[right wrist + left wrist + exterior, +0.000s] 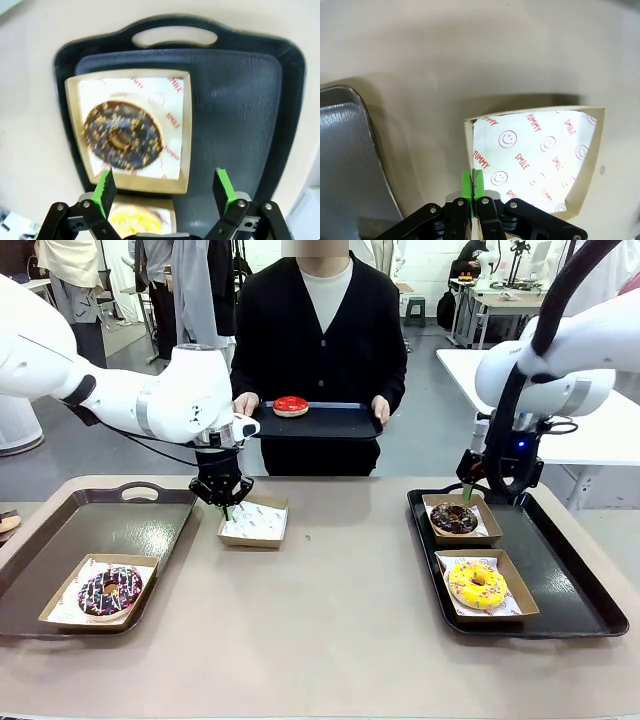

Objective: Individually package the donuts and arrange them on the tray.
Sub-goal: Place the picked Paper togo box on the Handle tray while simultaneously picking up another Paper togo box from the table with the other hand, then place the picked Paper togo box on the Handle tray.

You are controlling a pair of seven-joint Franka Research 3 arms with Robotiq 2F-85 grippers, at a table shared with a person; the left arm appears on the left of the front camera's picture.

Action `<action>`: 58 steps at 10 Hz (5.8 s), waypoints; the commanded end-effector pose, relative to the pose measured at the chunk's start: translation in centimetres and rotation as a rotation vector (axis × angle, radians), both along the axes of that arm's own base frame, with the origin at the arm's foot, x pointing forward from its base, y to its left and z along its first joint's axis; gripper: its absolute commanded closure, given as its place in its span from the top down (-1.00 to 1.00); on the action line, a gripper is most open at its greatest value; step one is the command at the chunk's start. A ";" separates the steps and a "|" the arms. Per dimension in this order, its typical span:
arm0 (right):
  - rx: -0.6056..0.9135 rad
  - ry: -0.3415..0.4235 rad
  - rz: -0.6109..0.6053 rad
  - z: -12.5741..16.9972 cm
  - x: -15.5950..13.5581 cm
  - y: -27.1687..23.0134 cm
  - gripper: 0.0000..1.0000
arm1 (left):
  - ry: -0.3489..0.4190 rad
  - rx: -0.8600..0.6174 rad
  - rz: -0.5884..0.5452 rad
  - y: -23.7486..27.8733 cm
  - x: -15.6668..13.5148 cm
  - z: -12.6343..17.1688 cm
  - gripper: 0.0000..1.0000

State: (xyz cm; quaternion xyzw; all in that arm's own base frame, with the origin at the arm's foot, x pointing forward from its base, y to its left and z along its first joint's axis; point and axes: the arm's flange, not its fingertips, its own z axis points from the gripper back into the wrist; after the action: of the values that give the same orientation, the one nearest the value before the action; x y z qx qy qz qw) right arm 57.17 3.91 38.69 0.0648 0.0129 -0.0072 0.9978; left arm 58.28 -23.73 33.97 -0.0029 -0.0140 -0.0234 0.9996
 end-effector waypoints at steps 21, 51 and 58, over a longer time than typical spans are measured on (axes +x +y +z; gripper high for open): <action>1.162 -0.373 -0.187 2.4 -29.7 -37.9 1.00 | -0.105 -0.013 -0.078 -2.9 2.3 19.9 -1.00; 1.145 -0.374 -0.192 2.8 -28.9 -37.2 1.00 | -0.105 -0.013 -0.078 -2.9 2.3 19.9 -1.00; 1.145 -0.374 -0.192 2.8 -28.9 -37.2 1.00 | -0.155 -0.040 -0.139 1.6 -2.1 22.1 -0.97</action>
State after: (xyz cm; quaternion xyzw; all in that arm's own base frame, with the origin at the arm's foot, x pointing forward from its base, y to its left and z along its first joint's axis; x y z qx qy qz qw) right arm 28.51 -33.35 41.59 0.5931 -0.1694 -0.0764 0.7834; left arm 59.32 -25.10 55.66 -0.0085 -0.0766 -0.0779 0.9940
